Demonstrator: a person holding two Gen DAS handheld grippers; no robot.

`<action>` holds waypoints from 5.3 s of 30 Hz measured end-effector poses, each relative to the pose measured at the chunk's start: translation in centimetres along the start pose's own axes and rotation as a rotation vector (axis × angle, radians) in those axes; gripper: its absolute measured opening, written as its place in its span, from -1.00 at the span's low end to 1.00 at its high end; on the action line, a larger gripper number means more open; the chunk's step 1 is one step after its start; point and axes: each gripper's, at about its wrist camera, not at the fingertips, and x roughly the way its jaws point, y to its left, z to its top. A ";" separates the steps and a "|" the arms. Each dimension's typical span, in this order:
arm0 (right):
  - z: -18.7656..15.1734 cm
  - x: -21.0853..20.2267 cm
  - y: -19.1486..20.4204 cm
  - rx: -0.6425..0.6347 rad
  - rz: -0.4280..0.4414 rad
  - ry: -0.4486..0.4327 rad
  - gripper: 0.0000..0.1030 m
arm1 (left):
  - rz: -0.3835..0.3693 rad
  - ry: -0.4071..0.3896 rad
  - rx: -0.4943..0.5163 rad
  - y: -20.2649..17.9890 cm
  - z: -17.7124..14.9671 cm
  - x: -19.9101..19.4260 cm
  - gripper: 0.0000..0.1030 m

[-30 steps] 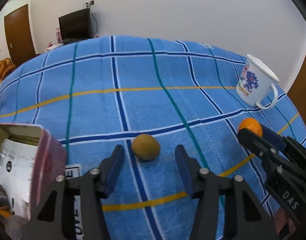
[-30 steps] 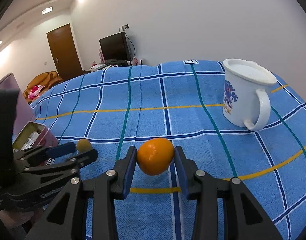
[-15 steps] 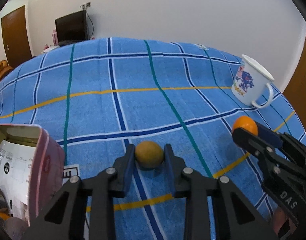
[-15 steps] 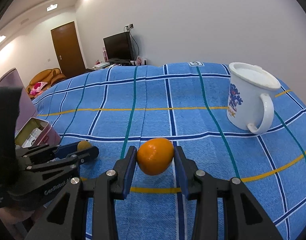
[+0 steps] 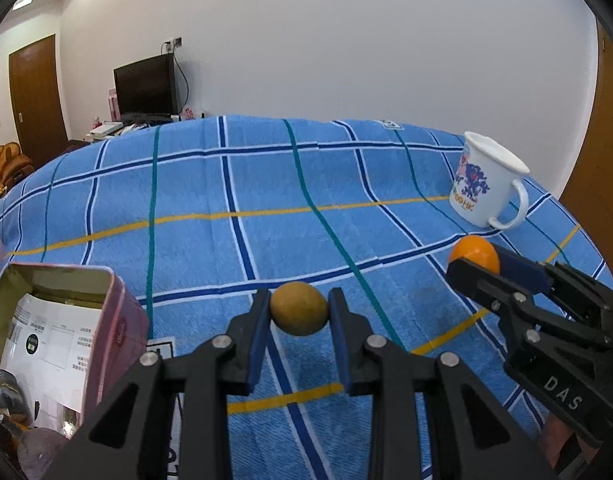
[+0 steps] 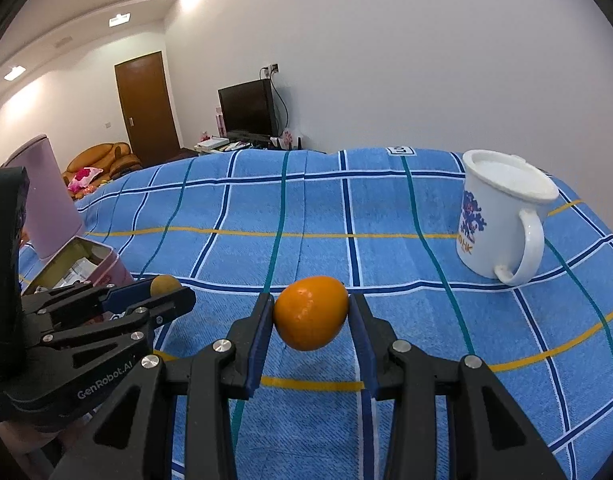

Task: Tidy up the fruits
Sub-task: 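Lift both held fruits and carry them toward the tin, then lower both grippers over the tin and open them to release the fruits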

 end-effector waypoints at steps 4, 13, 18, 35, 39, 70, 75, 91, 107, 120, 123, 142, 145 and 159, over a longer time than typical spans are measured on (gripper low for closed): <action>0.0 -0.4 0.0 -0.004 0.000 -0.021 -0.22 | 0.008 -0.038 0.018 -0.3 -0.2 -0.8 -0.41; 0.0 -1.1 0.6 -0.025 0.003 -0.065 -0.22 | 0.027 -0.083 0.038 -0.9 -0.2 -1.5 -0.41; -0.1 -1.6 0.7 -0.031 0.000 -0.087 -0.22 | 0.033 -0.106 0.040 -0.9 -0.4 -2.0 -0.41; -0.4 -3.1 1.3 -0.058 -0.007 -0.167 -0.22 | 0.061 -0.191 0.063 -1.4 -0.8 -3.6 -0.41; -0.4 -3.4 1.5 -0.065 -0.011 -0.182 -0.22 | 0.061 -0.203 0.062 -1.4 -0.8 -3.8 -0.41; -1.2 -5.1 2.3 -0.094 -0.022 -0.267 -0.22 | 0.075 -0.283 0.043 -0.8 -2.0 -6.0 -0.41; -1.2 -5.3 2.6 -0.096 -0.015 -0.267 -0.22 | 0.074 -0.280 0.040 -0.8 -2.1 -6.2 -0.41; -1.6 -6.0 3.7 -0.120 0.019 -0.274 -0.22 | 0.089 -0.275 0.047 -0.3 -3.4 -7.6 -0.41; -2.8 -6.9 5.5 -0.133 0.073 -0.265 -0.22 | 0.093 -0.268 0.022 1.2 -4.3 -8.8 -0.41; -3.4 -7.2 6.6 -0.134 0.109 -0.262 -0.22 | 0.119 -0.276 0.029 1.9 -4.9 -9.8 -0.41; -3.4 -7.3 7.0 -0.139 0.117 -0.262 -0.22 | 0.122 -0.277 0.027 2.1 -5.1 -10.0 -0.41; -4.0 -7.5 9.6 -0.164 0.174 -0.257 -0.22 | 0.145 -0.283 -0.005 4.5 -6.3 -11.6 -0.41; -4.0 -7.3 10.1 -0.164 0.192 -0.248 -0.22 | 0.149 -0.284 -0.012 4.9 -6.4 -11.8 -0.41; -4.1 -6.5 14.7 -0.219 0.287 -0.216 -0.22 | 0.238 -0.260 -0.066 9.0 -7.4 -13.1 -0.41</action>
